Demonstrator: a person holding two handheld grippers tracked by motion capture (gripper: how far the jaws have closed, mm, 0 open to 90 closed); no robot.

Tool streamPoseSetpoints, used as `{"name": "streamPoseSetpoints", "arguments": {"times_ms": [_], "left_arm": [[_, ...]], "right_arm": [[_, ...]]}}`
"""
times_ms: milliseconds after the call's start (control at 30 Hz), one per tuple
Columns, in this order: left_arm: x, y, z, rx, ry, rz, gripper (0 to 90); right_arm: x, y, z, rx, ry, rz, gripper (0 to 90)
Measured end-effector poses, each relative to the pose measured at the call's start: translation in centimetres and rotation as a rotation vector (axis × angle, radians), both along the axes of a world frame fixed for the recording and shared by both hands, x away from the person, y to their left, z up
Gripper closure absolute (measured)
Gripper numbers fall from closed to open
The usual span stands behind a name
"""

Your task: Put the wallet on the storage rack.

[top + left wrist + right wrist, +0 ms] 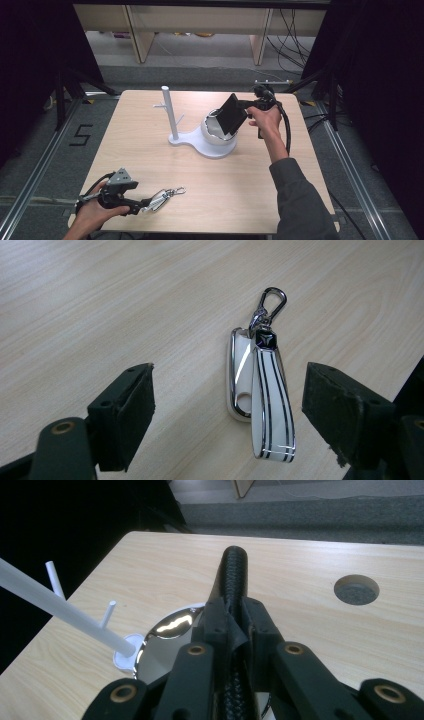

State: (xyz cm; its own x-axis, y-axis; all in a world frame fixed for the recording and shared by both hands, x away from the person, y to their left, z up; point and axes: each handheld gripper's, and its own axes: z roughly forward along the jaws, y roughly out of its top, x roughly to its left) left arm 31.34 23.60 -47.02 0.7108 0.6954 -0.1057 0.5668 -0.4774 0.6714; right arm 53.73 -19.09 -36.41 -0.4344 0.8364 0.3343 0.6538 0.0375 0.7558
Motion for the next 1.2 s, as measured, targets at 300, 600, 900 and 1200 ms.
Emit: {"name": "streamPoseSetpoints", "arguments": {"times_ms": [300,600,900,1200], "left_arm": [[0.0,0.1,0.0,0.006,-0.013,0.011,20.8],[0.0,0.2,-0.2,0.013,-0.017,0.000,20.7],[-0.1,-0.2,-0.3,0.017,-0.017,-0.010,21.0],[-0.1,-0.3,-0.3,0.029,-0.029,-0.009,21.0]], "right_arm": [[0.5,1.3,-3.1,0.023,0.067,0.014,83.1],[0.5,0.8,-3.6,0.038,0.090,-0.036,48.8],[-2.5,-2.1,-2.9,0.020,0.030,-0.005,34.3],[-7.2,-2.5,-3.2,-0.007,-0.025,0.070,34.2]]}}
